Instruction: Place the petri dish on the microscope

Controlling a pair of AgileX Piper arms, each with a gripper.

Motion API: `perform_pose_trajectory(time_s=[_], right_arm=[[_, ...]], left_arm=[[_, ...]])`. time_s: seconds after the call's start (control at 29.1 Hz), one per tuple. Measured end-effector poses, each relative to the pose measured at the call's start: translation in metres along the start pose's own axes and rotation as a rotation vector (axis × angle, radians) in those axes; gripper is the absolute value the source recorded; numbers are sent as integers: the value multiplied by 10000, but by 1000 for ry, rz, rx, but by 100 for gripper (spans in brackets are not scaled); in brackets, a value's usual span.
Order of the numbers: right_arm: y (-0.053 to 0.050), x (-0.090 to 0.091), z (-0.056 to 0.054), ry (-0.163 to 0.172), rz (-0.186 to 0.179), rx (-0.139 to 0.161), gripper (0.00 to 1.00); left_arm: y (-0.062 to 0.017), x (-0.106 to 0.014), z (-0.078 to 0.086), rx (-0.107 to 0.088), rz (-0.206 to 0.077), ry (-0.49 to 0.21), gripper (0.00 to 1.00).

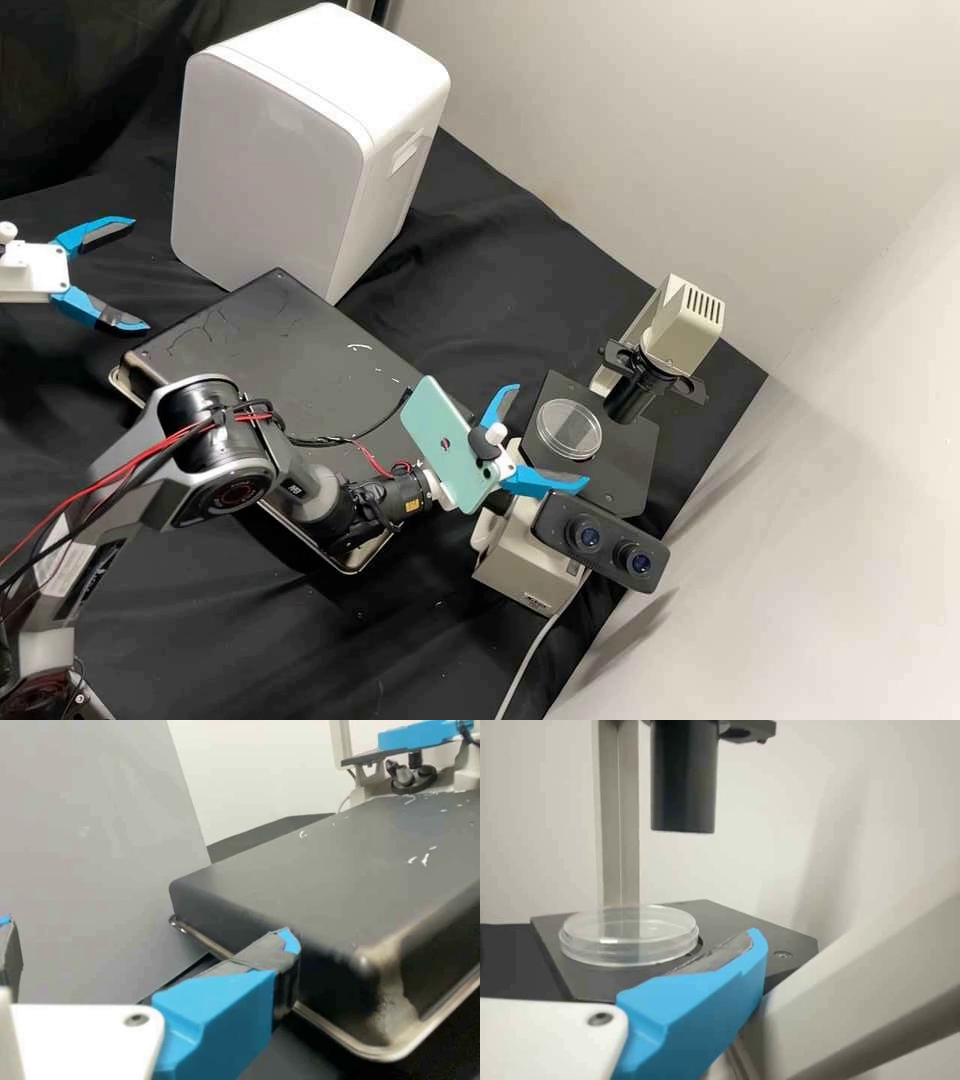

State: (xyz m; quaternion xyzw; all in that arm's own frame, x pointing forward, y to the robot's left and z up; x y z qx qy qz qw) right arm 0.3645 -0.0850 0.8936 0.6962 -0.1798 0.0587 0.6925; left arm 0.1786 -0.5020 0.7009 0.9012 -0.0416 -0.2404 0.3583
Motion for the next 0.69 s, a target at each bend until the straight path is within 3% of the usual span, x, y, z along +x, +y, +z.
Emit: perform_pose_trajectory(time_s=[0.07, 0.34, 0.58, 0.69], right_arm=[[50, -42, -26, 12, 16, 4, 100], [196, -146, -62, 48, 78, 11, 100], [197, -146, -63, 49, 78, 22, 100], [197, -146, -63, 49, 78, 22, 100]], left_arm=[[27, -12, -1, 17, 12, 16, 100], [69, -40, 4, 8, 31, 35, 100], [119, -55, -15, 2, 55, 41, 100], [119, -54, -25, -15, 55, 46, 100]])
